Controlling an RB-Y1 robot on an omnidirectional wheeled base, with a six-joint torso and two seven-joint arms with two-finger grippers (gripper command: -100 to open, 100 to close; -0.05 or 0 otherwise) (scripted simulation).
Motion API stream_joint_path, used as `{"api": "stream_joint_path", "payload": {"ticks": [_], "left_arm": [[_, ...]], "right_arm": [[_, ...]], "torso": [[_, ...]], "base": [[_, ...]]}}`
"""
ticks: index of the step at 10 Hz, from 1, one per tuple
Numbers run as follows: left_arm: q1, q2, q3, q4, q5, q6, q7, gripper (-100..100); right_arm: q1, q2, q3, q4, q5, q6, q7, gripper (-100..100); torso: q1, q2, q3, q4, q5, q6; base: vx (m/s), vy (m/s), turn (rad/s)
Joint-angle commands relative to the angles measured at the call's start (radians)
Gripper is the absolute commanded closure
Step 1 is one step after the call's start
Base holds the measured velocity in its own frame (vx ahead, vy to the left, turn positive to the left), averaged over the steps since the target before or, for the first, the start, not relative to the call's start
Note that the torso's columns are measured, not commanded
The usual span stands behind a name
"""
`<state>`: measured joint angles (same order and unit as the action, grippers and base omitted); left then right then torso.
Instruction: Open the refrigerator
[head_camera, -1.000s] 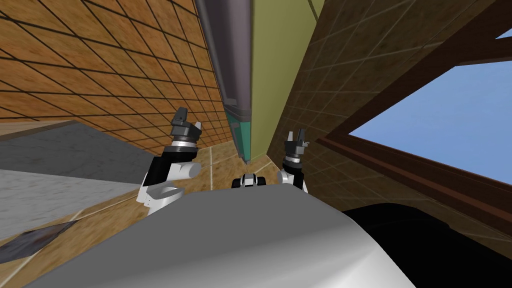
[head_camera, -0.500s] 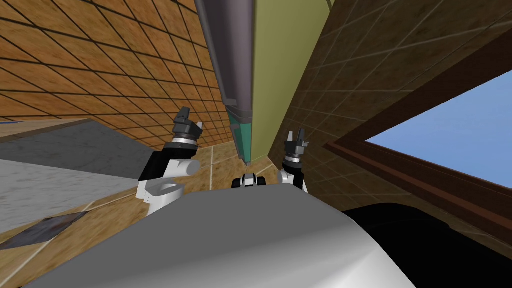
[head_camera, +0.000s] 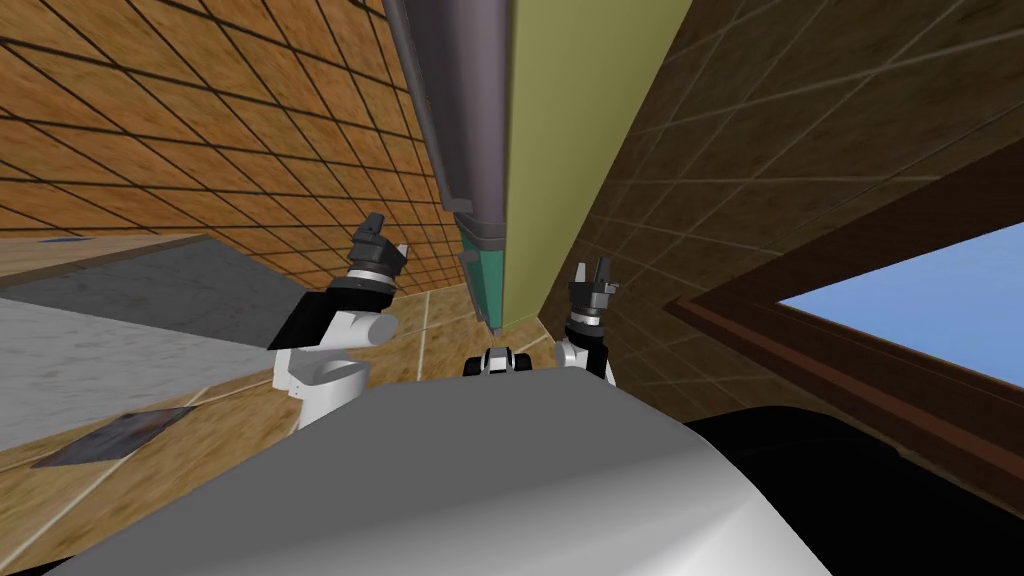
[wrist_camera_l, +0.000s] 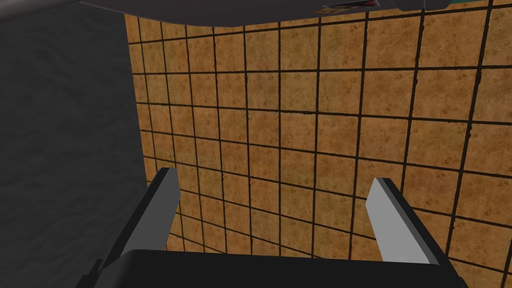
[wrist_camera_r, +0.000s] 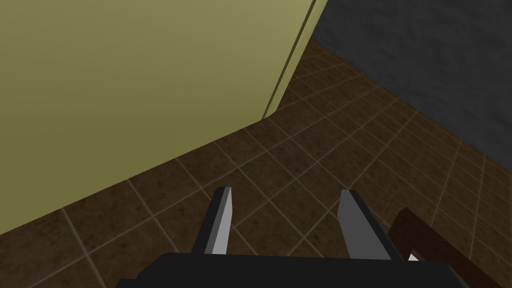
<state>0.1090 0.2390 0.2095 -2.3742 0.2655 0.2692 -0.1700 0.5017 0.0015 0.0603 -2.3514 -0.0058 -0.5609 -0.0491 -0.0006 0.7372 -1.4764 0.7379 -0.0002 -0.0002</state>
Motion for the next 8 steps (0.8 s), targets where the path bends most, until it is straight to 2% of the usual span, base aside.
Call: {"api": "stream_joint_path", "payload": {"ticks": [1,8], "left_arm": [[-0.039,-0.008,0.013,0.001,0.019,0.076,-0.007,-100],[-0.104,-0.024,0.042,-0.002,0.059,0.267,-0.018,-100]], "right_arm": [[0.000,0.000,0.000,0.000,0.000,0.000,0.000,0],[0.000,0.000,0.000,0.000,0.000,0.000,0.000,0]], "torso": [[0.001,0.001,0.000,0.000,0.000,0.000],[0.002,0.001,0.001,0.000,0.000,0.000]], "base": [[0.089,-0.071,0.134],[0.082,-0.071,0.104]]}}
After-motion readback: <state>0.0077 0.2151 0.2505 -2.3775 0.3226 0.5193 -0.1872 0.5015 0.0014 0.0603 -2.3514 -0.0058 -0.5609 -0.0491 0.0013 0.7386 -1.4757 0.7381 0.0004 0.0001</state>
